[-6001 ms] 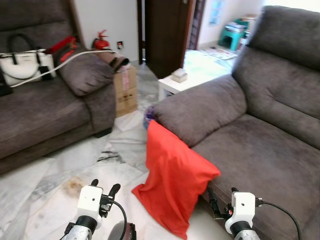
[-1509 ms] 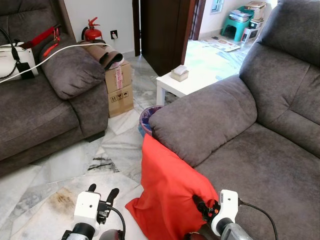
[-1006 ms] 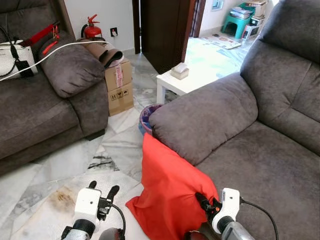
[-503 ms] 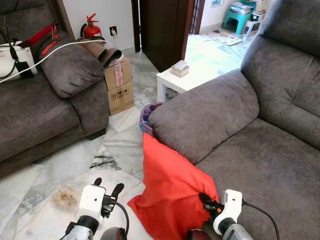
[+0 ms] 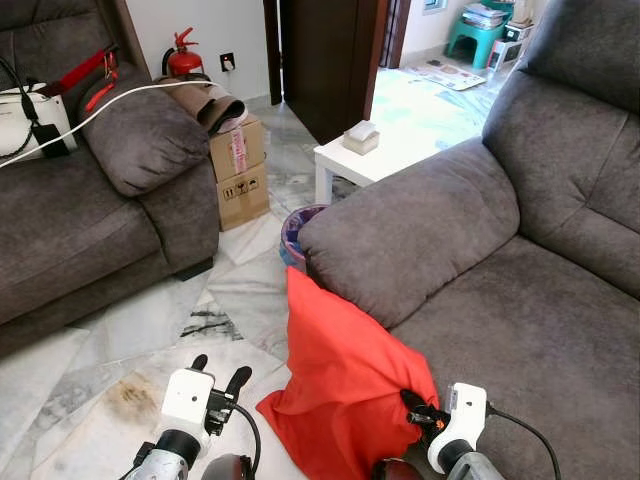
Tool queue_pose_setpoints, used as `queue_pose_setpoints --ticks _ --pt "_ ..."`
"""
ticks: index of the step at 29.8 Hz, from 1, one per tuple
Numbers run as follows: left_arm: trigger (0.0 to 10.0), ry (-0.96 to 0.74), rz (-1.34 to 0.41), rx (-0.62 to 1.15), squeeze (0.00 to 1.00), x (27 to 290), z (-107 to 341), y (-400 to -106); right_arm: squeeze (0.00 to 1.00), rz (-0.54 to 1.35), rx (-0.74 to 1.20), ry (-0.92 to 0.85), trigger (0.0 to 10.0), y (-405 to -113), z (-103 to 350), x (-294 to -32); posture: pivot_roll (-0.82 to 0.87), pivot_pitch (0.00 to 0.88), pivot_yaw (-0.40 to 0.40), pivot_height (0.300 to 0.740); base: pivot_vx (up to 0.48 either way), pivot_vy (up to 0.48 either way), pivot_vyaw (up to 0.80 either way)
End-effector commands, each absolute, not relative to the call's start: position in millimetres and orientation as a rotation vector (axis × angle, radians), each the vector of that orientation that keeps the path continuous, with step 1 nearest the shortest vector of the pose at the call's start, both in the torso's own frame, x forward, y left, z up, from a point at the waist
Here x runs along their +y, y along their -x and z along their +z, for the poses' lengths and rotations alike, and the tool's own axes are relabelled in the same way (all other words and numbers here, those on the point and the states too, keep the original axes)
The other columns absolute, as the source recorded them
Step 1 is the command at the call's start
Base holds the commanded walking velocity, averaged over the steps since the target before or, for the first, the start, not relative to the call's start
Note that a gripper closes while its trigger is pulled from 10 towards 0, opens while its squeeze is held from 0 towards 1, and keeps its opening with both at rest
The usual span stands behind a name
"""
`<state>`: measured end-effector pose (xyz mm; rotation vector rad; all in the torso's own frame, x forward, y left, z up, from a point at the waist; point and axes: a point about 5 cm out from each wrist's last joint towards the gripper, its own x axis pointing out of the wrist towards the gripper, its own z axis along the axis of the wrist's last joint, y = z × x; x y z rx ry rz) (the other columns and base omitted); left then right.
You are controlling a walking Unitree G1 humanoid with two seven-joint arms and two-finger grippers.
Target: Move the pillow to the sofa from floor
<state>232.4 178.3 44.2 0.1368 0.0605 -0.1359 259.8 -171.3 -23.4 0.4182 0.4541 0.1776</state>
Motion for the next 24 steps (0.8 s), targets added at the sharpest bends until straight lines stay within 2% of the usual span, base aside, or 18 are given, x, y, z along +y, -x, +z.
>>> queue_pose_setpoints --ticks 1,7,8,9,10,14,24 --pt "10.0 -0.134 -0.134 0.09 0.0 180 40 -230 0.0 0.176 0.454 -0.413 0.0 -256 -25 -171 0.08 0.093 0.01 0.608 0.0 0.0 0.0" --pt "10.0 -0.132 -0.136 0.094 0.0 180 39 -229 0.0 0.159 0.431 -0.363 0.0 -257 -23 -172 0.08 0.089 0.01 0.608 0.0 0.0 0.0" --pt "10.0 -0.131 -0.136 0.094 0.0 180 39 -229 0.0 0.147 0.425 -0.353 0.5 -258 -23 -173 0.08 0.089 0.01 0.608 0.0 0.0 0.0" --pt "10.0 -0.131 -0.135 0.094 0.0 180 39 -229 0.0 0.138 0.422 -0.348 0.5 -258 -23 -174 0.08 0.089 0.012 0.608 0.0 0.0 0.0" --pt "10.0 -0.13 -0.136 0.094 0.0 179 39 -229 0.0 0.119 0.423 -0.358 10.0 -258 -23 -176 0.08 0.088 0.012 0.608 0.0 0.0 0.0" --pt "10.0 -0.13 -0.137 0.092 0.0 179 39 -230 0.0 0.106 0.409 -0.39 10.0 -260 -21 -178 0.08 0.099 0.009 0.617 0.0 0.0 0.0" --pt "10.0 -0.129 -0.127 0.089 0.0 181 41 -231 0.0 0.134 0.333 -0.404 10.0 -264 -13 -181 0.09 0.114 0.011 0.677 0.0 0.0 0.0"
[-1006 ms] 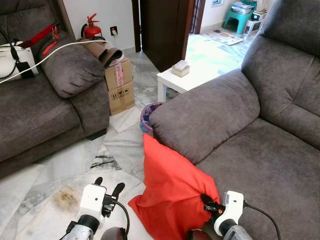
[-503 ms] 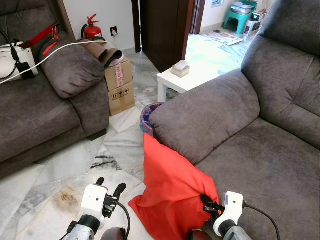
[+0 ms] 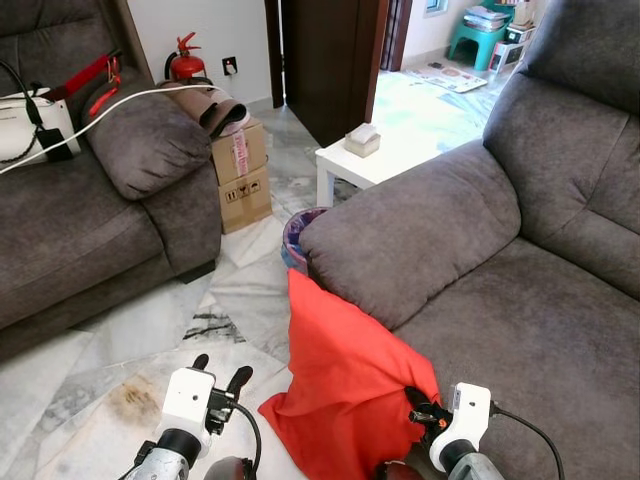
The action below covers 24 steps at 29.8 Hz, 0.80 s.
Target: Move the pillow to the sofa from floor
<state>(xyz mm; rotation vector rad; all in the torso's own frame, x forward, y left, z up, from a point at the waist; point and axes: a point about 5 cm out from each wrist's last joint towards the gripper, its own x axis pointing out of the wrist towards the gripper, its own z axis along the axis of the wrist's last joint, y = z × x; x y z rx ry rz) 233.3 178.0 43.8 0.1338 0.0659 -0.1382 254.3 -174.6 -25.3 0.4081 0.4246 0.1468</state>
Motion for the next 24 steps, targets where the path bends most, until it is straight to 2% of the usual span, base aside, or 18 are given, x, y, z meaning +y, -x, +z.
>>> queue_pose_setpoints --ticks 1,10,15,17,22,24 --pt "10.0 -0.13 -0.127 0.088 0.0 181 41 -231 0.0 0.135 0.332 -0.403 10.0 -264 -12 -182 0.09 0.115 0.011 0.682 0.0 0.0 0.0" --pt "10.0 -0.138 -0.126 0.088 0.0 185 42 -232 0.0 0.159 0.285 -0.425 10.0 -266 -7 -182 0.09 0.118 0.023 0.737 0.0 0.0 0.0" --pt "10.0 -0.144 -0.133 0.09 0.0 187 43 -231 0.0 0.213 0.292 -0.385 10.0 -267 -5 -183 0.1 0.118 0.028 0.74 0.0 0.0 0.0" --pt "10.0 -0.152 -0.146 0.091 0.0 187 44 -230 0.0 0.302 0.307 -0.291 10.0 -265 -4 -180 0.1 0.117 0.03 0.74 0.0 0.0 0.0" --pt "10.0 -0.162 -0.185 0.096 0.0 188 46 -229 0.0 0.429 0.286 -0.241 10.0 -268 4 -179 0.11 0.116 0.036 0.74 0.0 0.0 0.0" --pt "10.0 -0.179 -0.26 0.129 0.0 191 46 -227 0.0 0.611 0.28 -0.151 10.0 -271 15 -178 0.11 0.11 0.043 0.74 0.0 0.0 0.0"
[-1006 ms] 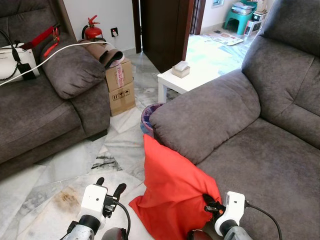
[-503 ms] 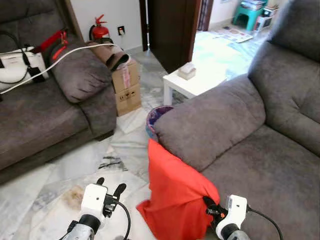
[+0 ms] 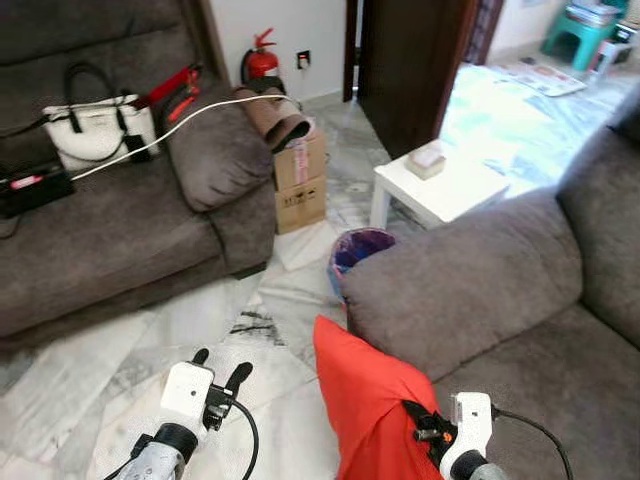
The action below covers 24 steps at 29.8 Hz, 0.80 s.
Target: Move the pillow to the sofa from floor
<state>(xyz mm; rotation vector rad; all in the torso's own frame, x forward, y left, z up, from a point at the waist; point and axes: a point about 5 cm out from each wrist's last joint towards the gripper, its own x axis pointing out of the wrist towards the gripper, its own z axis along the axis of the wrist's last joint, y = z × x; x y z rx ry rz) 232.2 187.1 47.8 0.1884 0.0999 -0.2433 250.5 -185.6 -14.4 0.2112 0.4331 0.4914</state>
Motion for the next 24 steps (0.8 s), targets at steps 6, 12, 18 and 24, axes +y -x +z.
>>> queue_pose_setpoints --ticks 6,12,18,24 --pt "10.0 -0.269 -0.414 0.161 0.0 194 48 -227 0.0 0.907 0.358 0.018 10.0 -266 25 -182 0.11 0.096 0.047 0.74 0.0 0.0 0.0" --pt "10.0 -0.275 -0.519 0.164 0.0 186 53 -227 0.0 1.066 0.419 0.062 10.0 -252 24 -179 0.11 0.088 0.048 0.74 0.0 0.0 0.0" --pt "10.0 -0.357 -0.666 0.171 0.0 175 56 -224 0.0 1.131 0.507 0.125 10.0 -239 13 -177 0.12 0.08 0.045 0.74 0.0 0.0 0.0" --pt "10.0 -0.349 -0.763 0.19 0.0 168 58 -219 0.0 1.17 0.508 0.143 10.0 -237 16 -173 0.11 0.072 0.043 0.74 0.0 0.0 0.0"
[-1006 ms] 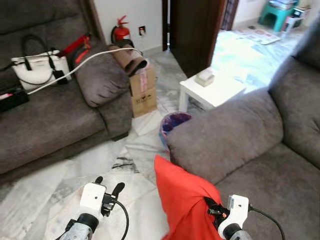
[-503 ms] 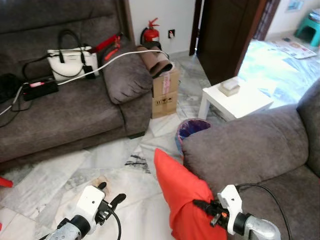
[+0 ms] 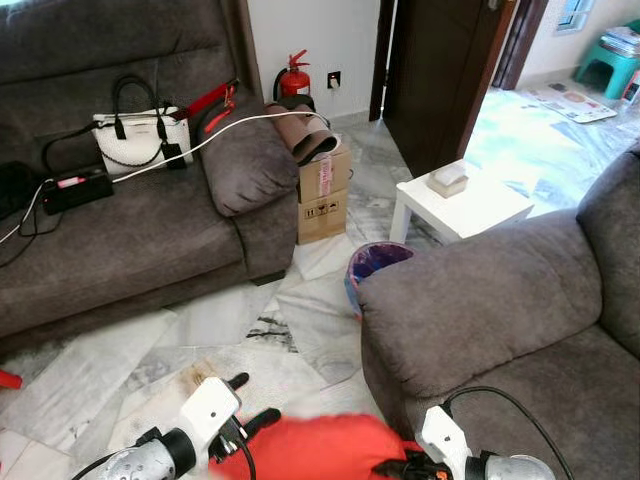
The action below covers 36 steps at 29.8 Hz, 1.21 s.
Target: Move the pillow to the sofa from floor
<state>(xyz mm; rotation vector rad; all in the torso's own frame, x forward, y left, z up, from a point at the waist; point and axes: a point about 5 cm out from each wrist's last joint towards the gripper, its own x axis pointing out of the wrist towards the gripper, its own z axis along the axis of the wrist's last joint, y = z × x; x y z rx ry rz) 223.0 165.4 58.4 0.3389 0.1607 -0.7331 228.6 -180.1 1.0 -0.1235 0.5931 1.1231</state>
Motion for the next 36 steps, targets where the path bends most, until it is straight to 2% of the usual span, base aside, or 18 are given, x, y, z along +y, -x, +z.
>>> queue_pose_setpoints --ticks 1,2,3,9,14,26,28,29,36 --pt "10.0 -0.359 -0.788 0.191 0.39 167 58 -218 0.0 1.181 0.508 0.139 10.0 -237 17 -171 0.11 0.07 0.042 0.74 0.0 0.0 0.0" --pt "10.0 -0.366 -0.809 0.193 0.39 166 59 -218 0.0 1.189 0.509 0.138 10.0 -236 19 -170 0.11 0.07 0.042 0.74 0.0 0.0 0.0" --pt "10.0 -0.407 -0.867 0.202 1.0 165 57 -214 0.0 1.199 0.503 0.139 10.0 -236 21 -168 0.11 0.069 0.042 0.74 0.0 0.0 0.0" --pt "10.0 -0.472 -1.003 0.237 1.0 164 50 -208 0.0 1.244 0.47 0.147 10.0 -237 30 -160 0.1 0.065 0.044 0.74 0.0 0.0 0.0" --pt "10.0 -0.572 -1.089 0.284 1.0 174 42 -204 0.0 1.269 0.459 0.145 10.0 -235 39 -160 0.1 0.081 0.043 0.74 0.0 0.0 0.0" --pt "10.0 -0.665 -1.131 0.274 1.0 186 42 -214 0.0 1.347 0.496 0.145 10.0 -220 47 -169 0.08 0.095 0.035 0.74 0.0 0.0 0.0" --pt "10.0 -0.671 -1.136 0.272 0.98 186 43 -215 0.0 1.369 0.503 0.147 10.0 -217 47 -170 0.08 0.097 0.034 0.74 0.0 0.0 0.0" --pt "10.0 -0.678 -1.142 0.276 0.0 187 42 -215 0.0 1.378 0.503 0.148 10.0 -216 48 -171 0.08 0.098 0.033 0.74 0.0 0.0 0.0" --pt "10.0 -0.665 -1.204 0.317 0.0 188 34 -209 0.0 1.404 0.492 0.139 10.0 -214 58 -171 0.08 0.101 0.029 0.74 0.0 0.0 0.0"
